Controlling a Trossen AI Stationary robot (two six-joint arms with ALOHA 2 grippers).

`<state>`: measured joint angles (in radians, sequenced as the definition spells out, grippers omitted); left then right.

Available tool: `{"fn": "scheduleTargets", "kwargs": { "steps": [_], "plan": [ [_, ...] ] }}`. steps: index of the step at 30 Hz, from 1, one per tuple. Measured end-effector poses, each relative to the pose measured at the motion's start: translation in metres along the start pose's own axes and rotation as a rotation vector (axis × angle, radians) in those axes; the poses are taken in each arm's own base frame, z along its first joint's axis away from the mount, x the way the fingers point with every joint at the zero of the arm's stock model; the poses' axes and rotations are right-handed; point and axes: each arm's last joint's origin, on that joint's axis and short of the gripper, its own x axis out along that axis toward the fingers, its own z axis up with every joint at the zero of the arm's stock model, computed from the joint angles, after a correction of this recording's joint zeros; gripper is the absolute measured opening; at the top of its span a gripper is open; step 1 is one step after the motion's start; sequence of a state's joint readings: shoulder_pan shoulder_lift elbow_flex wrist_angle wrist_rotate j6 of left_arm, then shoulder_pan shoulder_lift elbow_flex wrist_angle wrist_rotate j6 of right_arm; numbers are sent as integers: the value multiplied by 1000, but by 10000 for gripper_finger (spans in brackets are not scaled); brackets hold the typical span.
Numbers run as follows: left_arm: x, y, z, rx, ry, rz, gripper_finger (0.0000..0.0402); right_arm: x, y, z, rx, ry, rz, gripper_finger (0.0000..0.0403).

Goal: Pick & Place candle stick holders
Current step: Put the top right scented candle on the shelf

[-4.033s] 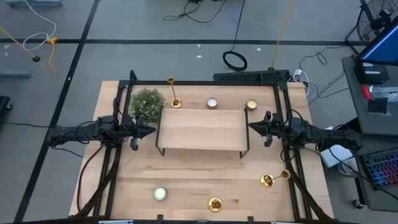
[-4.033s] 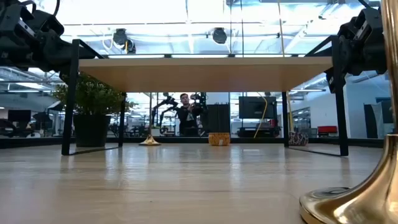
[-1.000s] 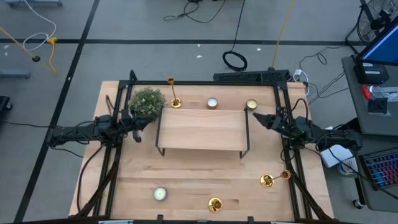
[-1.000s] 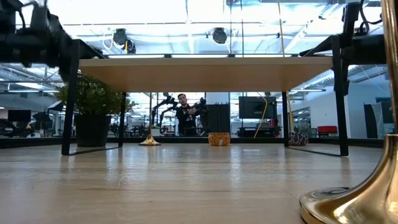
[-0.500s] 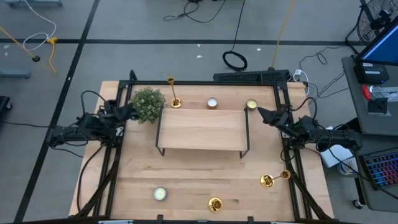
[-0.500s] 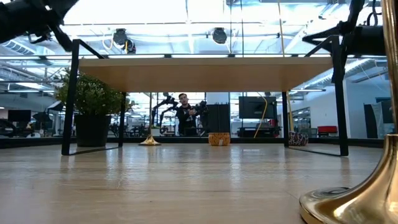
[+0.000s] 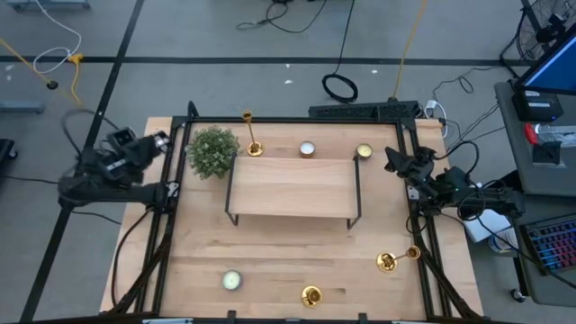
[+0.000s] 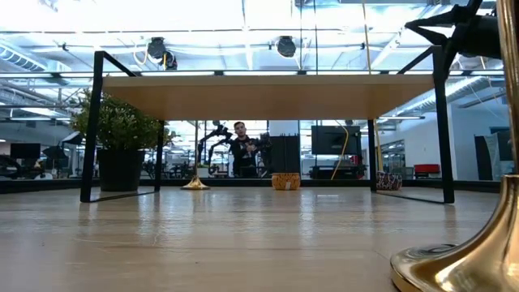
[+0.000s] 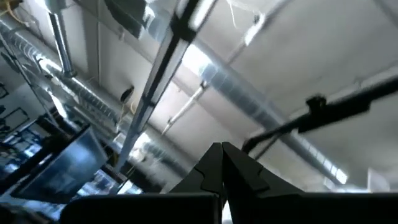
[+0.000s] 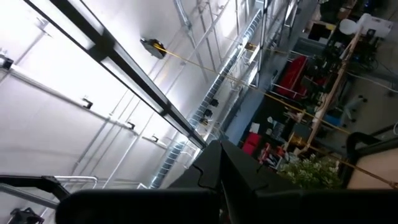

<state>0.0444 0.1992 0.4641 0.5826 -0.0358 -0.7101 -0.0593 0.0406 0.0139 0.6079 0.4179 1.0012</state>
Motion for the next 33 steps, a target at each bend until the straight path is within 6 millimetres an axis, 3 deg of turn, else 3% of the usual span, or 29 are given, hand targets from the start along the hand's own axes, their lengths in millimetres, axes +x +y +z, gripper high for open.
{"fn": "scheduleTargets", "kwargs": {
  "steps": [3, 7, 12, 18, 22, 30, 33],
  "plan": [
    [39, -12, 8, 106, 156, 2, 8, 0, 0, 0, 0, 0, -1, 4],
    [88, -15, 5, 85, 397, 81, 8, 0, 0, 0, 4, -2, 3, 4],
    [124, -18, 3, 126, 749, 236, 8, 0, 3, 2, 3, -19, 31, 4],
    [133, -11, 0, 210, 985, 535, 8, 2, 12, 5, -138, -13, 101, 4],
    [132, -9, 1, 249, 967, 599, 8, 20, 55, 18, -275, 29, 239, 4],
    [129, -11, 6, 243, 940, 630, 8, 84, 117, 18, -530, 303, 196, 27],
    [127, -11, 5, 230, 950, 640, 8, 109, 125, 10, -612, 442, 69, 48]
  ]
}}
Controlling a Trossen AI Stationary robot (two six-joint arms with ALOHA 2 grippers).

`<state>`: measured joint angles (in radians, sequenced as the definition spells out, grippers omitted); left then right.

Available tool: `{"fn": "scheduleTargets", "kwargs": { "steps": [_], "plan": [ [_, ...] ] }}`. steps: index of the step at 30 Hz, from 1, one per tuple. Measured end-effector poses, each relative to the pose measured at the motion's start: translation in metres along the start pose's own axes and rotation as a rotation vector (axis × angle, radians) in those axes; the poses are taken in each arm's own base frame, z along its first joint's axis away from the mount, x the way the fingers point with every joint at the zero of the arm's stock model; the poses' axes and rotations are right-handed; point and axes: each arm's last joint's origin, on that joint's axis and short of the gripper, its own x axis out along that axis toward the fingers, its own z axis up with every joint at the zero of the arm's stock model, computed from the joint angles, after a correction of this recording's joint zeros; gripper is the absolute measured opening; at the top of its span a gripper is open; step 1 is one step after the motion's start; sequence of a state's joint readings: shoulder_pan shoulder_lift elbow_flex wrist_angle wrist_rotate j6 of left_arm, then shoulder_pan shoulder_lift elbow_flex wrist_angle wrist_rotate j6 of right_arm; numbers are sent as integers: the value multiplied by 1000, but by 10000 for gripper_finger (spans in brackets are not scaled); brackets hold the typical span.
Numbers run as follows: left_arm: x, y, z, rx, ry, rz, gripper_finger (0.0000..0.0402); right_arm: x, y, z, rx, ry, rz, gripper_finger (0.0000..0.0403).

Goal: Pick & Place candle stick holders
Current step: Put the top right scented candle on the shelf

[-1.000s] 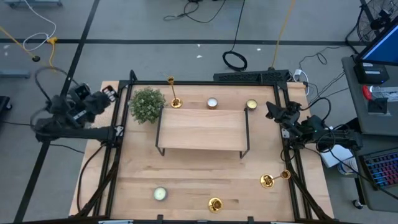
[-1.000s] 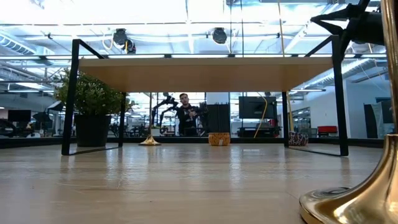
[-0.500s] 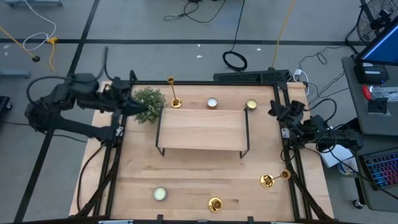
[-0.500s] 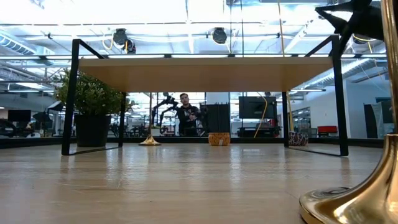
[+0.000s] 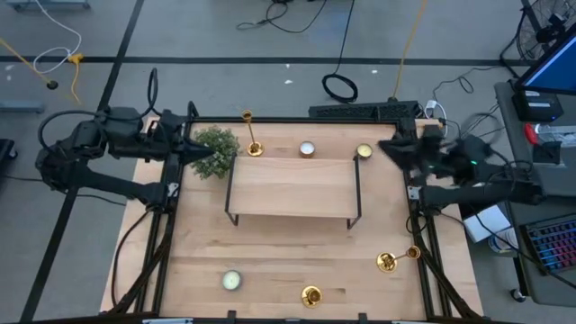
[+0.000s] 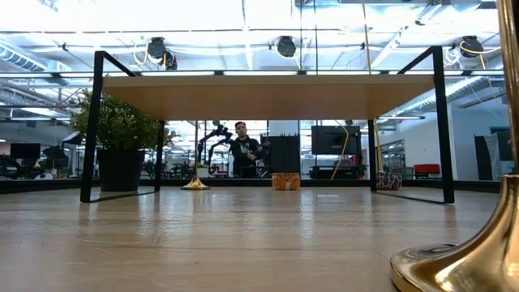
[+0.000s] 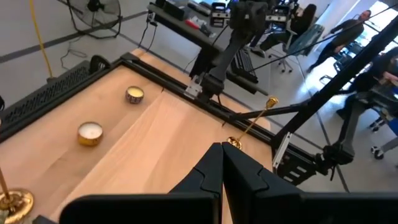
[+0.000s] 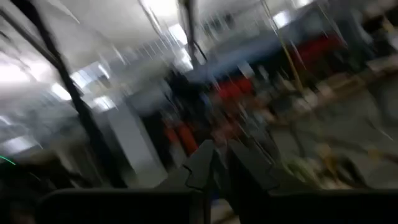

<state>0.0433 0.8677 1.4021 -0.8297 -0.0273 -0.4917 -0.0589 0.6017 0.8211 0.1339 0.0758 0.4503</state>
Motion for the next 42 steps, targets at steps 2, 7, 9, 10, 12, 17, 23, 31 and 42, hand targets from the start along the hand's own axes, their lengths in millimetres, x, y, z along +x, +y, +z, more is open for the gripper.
{"fn": "scheduleTargets", "kwargs": {
  "steps": [2, 7, 9, 10, 12, 17, 23, 31, 42],
  "plan": [
    [0, 1, -1, -8, 14, 7, 8, 12, 3, 4, -51, 123, -64, 64],
    [1, 2, -5, -23, 49, 20, 8, 18, 4, 20, -173, 316, -371, 109],
    [1, 0, -5, -20, 48, 11, 8, 16, 3, 25, -190, 341, -524, 127],
    [1, 0, -5, -18, 46, 11, 8, 15, 3, 29, -191, 340, -586, 136],
    [1, -1, -5, -13, 42, 18, 8, 11, 2, 34, -184, 330, -717, 154],
    [3, -3, -6, -4, 36, 36, 8, 8, -7, 36, -202, 351, -898, 198],
    [11, -6, -8, 5, 64, 32, 8, 20, -28, 24, -265, 594, -883, 237],
    [30, -10, -11, 5, 116, 46, 8, 29, -100, 3, -5, 975, -1140, 249],
    [55, -19, -19, 7, 197, 42, 8, 46, -177, -27, 296, 1182, -1282, 249]
  ]
}}
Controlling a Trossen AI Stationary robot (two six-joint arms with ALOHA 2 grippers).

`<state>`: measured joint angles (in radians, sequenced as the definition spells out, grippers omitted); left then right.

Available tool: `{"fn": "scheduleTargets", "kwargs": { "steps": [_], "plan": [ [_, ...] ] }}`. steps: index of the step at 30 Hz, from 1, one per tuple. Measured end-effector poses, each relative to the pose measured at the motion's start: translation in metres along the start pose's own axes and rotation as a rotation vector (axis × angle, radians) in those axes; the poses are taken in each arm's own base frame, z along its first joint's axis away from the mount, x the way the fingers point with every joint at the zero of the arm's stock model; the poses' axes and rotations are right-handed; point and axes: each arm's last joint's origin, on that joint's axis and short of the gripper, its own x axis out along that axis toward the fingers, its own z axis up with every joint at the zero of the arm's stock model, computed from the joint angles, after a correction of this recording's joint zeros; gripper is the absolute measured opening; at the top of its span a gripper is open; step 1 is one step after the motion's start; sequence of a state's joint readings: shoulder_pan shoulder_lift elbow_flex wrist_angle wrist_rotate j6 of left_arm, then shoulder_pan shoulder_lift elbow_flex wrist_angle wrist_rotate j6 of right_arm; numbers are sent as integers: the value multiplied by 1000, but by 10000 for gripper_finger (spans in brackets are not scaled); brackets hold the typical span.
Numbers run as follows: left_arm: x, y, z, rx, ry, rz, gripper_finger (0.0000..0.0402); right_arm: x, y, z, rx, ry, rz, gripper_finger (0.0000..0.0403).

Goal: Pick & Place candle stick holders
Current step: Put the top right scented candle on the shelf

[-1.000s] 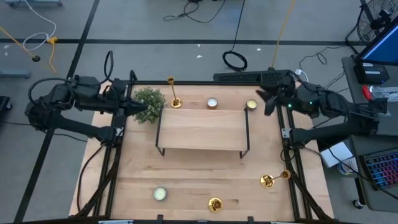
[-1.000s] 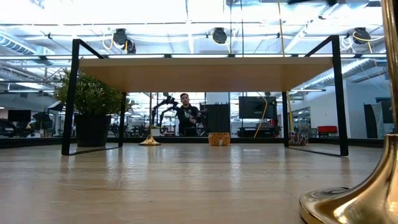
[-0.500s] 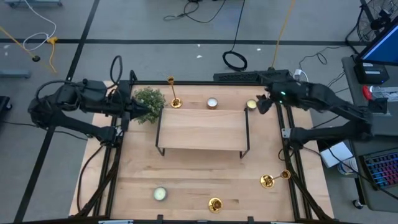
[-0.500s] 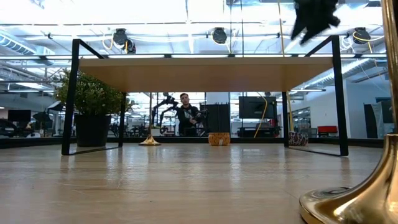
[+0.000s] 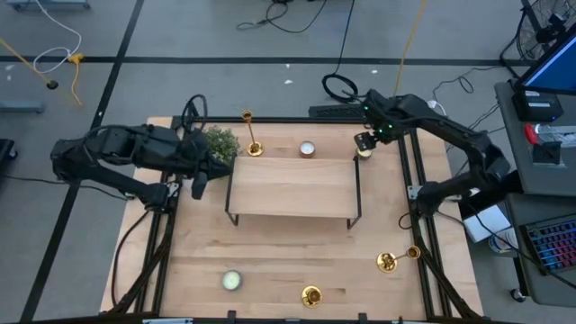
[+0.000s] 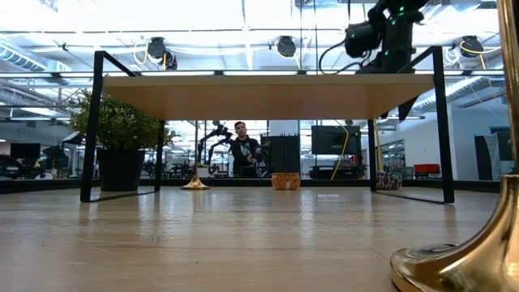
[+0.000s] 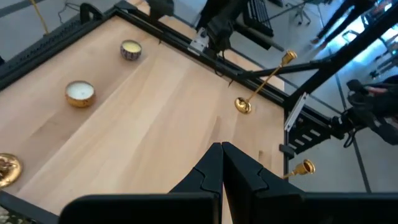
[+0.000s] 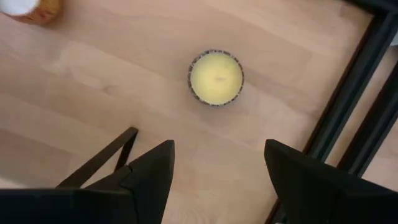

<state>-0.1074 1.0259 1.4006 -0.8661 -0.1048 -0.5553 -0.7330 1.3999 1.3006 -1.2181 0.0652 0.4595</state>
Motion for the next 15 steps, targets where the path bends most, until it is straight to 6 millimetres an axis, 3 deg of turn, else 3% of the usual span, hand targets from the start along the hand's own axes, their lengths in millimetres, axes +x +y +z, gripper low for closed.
{"fn": "scheduleTargets", "kwargs": {
  "steps": [9, 15],
  "plan": [
    [8, -7, -4, 21, 10, 24, 8, 19, 10, 10, 27, -81, -28, 249],
    [7, -7, -4, 21, 7, 28, 8, 41, 9, 3, -77, -67, -37, 249]
  ]
}}
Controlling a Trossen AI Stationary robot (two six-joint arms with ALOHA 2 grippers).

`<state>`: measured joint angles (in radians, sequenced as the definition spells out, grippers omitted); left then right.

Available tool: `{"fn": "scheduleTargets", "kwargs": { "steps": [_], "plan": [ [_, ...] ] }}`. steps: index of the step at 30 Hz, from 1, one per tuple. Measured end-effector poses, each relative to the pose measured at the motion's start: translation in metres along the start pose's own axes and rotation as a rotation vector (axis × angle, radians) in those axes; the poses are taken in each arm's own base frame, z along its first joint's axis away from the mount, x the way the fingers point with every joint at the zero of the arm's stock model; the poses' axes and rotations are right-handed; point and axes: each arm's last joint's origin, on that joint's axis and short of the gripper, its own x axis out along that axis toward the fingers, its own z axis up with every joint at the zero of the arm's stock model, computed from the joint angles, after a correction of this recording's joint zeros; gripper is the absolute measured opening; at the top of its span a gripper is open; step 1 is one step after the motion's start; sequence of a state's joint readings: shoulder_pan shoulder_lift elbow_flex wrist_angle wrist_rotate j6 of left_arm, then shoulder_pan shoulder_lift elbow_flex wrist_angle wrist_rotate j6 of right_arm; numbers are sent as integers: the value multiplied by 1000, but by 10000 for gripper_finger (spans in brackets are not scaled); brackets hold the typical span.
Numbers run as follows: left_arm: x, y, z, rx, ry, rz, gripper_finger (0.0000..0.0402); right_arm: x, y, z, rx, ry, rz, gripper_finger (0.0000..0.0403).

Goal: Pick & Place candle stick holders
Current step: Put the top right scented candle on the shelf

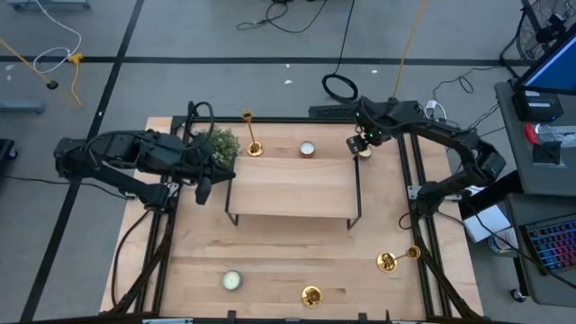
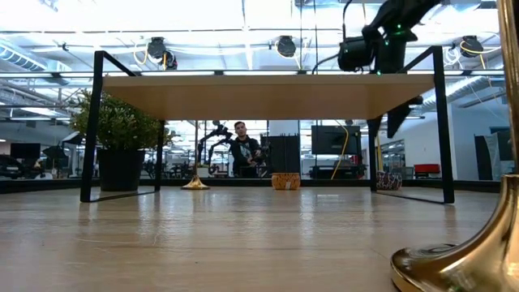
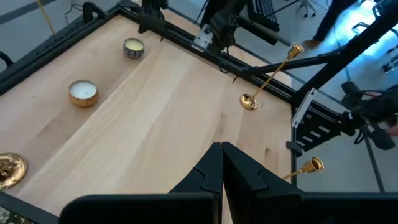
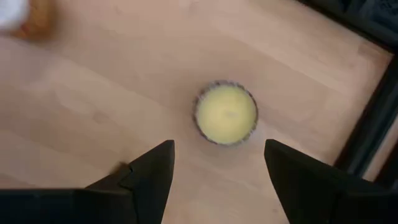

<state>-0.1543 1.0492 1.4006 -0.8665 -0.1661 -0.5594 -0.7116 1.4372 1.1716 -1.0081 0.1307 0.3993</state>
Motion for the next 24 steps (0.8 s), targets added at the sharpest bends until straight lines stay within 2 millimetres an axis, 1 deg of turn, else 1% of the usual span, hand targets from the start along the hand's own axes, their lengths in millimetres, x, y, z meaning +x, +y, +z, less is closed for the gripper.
{"fn": "scheduleTargets", "kwargs": {
  "steps": [2, 6, 12, 14, 18, 24],
  "plan": [
    [0, 0, 0, 0, 2, -2, 8, 4, -4, -4, -19, 34, -20, 249],
    [0, 0, 0, 0, 3, -4, 8, 12, -10, -10, 25, 84, -38, 250],
    [0, 0, 0, 0, 0, 0, 8, 18, -11, -8, 97, 54, -30, 253],
    [0, 0, 0, 0, 0, 1, 8, 18, -12, -6, 154, 38, -26, 261],
    [0, 0, 0, 0, -7, 11, 8, 19, -18, -2, 269, 18, -21, 289],
    [0, 1, 0, 0, -12, 17, 8, 30, -21, 2, 303, 80, 6, 332]
  ]
}}
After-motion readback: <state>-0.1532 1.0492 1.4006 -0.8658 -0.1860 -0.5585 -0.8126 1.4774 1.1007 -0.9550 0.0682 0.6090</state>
